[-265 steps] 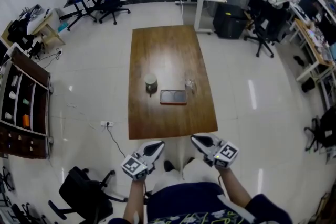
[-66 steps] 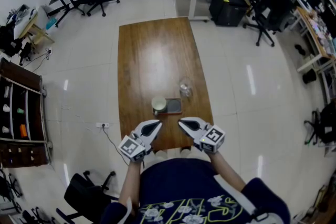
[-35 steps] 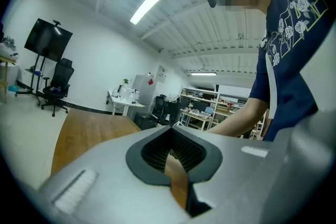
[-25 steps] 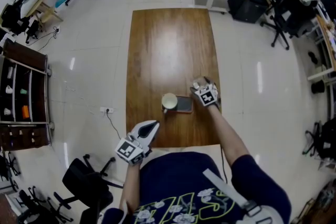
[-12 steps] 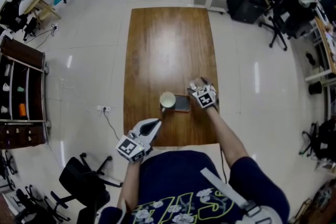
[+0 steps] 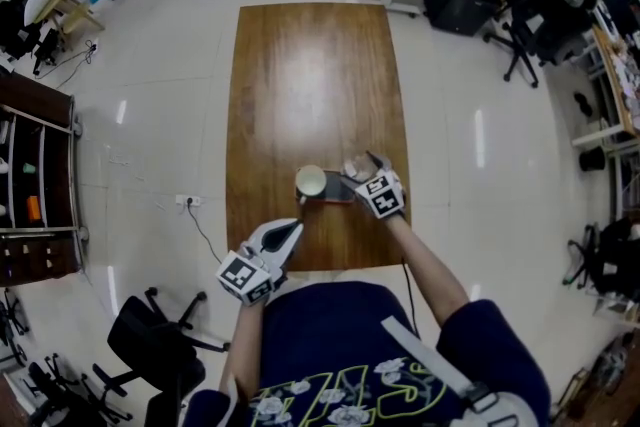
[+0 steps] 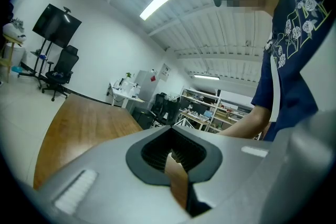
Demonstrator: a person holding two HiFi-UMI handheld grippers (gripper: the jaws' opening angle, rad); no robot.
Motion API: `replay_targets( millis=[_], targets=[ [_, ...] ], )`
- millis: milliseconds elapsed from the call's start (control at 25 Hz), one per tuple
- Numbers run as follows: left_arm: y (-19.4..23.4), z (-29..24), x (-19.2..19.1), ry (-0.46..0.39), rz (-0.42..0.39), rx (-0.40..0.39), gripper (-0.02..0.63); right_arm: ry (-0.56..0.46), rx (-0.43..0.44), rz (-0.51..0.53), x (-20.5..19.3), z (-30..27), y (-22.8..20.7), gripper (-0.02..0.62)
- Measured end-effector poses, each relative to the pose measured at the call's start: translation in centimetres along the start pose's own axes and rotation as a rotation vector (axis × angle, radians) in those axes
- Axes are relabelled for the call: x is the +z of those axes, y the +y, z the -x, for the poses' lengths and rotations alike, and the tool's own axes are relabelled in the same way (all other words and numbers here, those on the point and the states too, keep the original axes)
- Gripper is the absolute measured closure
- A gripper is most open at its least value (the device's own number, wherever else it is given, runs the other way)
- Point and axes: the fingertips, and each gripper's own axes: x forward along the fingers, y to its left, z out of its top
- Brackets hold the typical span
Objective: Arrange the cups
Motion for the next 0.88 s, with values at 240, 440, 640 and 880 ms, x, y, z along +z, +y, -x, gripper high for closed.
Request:
replay_targets(
  millis=[240, 440, 640, 880],
  targets=[
    [0.1, 0.4, -0.4, 0.005, 0.007, -0.005, 0.604, -0.002, 0.064, 0.044, 0.3, 1.0, 3.3, 0.19],
    [0.1, 0.6, -0.5, 0.009, 0.013, -0.003, 0.604, -0.035, 0.08, 0.037, 0.6, 2.0, 3.8, 0.19],
    [0.2, 1.0, -0.4, 0.006, 0.028, 0.0, 0.604, -0.074, 0.092, 0.025, 0.9, 3.0, 4.0, 0.19],
    [0.2, 1.4, -0.5, 0.012, 0.036, 0.004, 0.604, -0.115, 0.111, 0.015, 1.3, 4.2, 4.6, 0.19]
  ],
)
